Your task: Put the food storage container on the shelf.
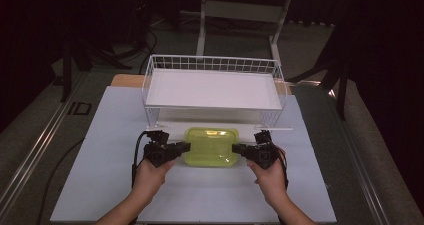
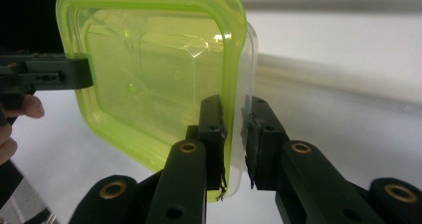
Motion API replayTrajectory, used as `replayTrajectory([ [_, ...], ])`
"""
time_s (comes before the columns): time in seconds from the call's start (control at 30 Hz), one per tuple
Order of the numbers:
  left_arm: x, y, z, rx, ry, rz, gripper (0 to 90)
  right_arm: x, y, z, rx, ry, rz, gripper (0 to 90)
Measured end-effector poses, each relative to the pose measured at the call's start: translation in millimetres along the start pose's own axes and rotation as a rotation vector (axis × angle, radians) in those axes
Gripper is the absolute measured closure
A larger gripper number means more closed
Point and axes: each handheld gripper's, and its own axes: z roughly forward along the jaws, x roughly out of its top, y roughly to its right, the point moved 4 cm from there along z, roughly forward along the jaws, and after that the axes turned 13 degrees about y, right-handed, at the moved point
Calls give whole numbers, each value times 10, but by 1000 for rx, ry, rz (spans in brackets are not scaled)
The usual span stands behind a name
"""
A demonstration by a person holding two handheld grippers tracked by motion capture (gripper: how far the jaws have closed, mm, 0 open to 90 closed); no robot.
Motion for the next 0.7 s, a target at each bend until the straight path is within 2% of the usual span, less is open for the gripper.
replayTrajectory([
  [0.03,43,-10,31,-1,14,5,808,22,7,7,-2,5,0,793],
  [0.2,88,-72,153,-8,27,7,807,115,72,82,-29,21,-13,792],
  [0.53,30,-247,402,-2,22,-20,807,93,263,321,-81,19,-17,790],
  [0.7,28,-312,528,8,20,-29,807,87,339,405,-102,15,-1,789],
])
